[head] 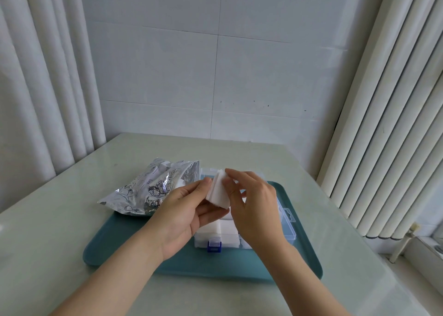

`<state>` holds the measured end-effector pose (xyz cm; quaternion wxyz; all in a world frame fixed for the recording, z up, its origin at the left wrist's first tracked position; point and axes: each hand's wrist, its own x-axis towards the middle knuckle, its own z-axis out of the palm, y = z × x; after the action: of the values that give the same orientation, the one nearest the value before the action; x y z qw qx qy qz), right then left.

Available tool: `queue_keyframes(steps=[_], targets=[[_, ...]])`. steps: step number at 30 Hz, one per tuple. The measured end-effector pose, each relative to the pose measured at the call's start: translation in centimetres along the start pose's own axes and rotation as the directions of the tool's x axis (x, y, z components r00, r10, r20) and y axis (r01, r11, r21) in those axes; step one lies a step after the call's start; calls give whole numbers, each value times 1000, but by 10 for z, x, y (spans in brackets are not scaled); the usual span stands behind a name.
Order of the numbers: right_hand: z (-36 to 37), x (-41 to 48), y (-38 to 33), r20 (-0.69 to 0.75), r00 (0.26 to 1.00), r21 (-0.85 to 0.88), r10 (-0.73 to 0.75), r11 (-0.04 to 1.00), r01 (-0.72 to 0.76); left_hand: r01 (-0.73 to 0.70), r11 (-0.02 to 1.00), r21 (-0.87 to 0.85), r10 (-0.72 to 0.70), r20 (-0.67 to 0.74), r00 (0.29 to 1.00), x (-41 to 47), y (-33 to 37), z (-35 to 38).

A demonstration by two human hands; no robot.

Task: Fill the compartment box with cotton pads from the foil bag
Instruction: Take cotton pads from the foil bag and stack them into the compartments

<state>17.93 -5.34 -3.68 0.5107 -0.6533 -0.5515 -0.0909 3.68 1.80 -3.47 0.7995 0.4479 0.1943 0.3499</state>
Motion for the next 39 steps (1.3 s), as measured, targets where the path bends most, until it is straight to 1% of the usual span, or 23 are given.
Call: queue_keyframes(steps=[3,6,8,9,10,12,14,15,17,18,19,20,23,27,29,32,36,39], targets=[[1,0,-1,-20,1000,-8,18,1000,-18,10,999,-38,-9,24,1000,0,0,0],[-5,1,-5,-44,996,49,75,996,-73,-11,1000,8,10,58,998,0,0,-2],[-9,4,-7,-30,989,123,145,982,-140,-49,996,78,42,82,996,1,-1,-3],[-11,5,-7,-10,983,169,184,969,-179,-84,986,147,70,97,993,1,-2,-3],[-12,6,-7,11,978,206,209,956,-207,-137,957,257,113,105,988,0,-3,-4],[-15,9,-5,63,974,223,217,948,-226,-243,825,511,219,107,970,-2,-2,-4],[-18,11,-1,159,959,209,234,941,-265,-291,695,658,309,93,946,-4,0,-3],[-20,13,0,206,946,188,252,938,-291,-322,600,732,378,95,921,-5,-1,-4],[-25,14,4,255,922,100,292,940,-325,-380,319,868,535,166,829,-4,-4,-7],[-26,15,6,269,914,43,304,944,-326,-398,189,898,569,230,789,-4,-5,-9],[-28,14,8,291,905,-11,312,947,-322,-410,95,907,561,292,775,-4,-7,-11],[-29,14,10,321,892,-59,318,947,-317,-424,51,904,518,339,785,-4,-9,-13],[-27,11,13,398,854,-144,334,942,-301,-414,-4,910,405,380,832,-5,-11,-19],[-18,6,12,382,859,-206,340,938,-280,-375,-56,926,340,370,864,-4,-14,-24],[-15,3,11,385,851,-221,357,931,-291,-362,-72,929,337,364,868,-4,-14,-24],[-10,-1,11,369,852,-316,371,912,-261,-356,-83,931,328,363,872,-6,-15,-23],[-5,-5,6,325,890,-481,322,866,-138,-362,-99,927,324,374,869,-7,-16,-22],[-11,-2,5,318,900,-544,299,835,-85,-366,-134,921,327,390,861,-6,-17,-23]])
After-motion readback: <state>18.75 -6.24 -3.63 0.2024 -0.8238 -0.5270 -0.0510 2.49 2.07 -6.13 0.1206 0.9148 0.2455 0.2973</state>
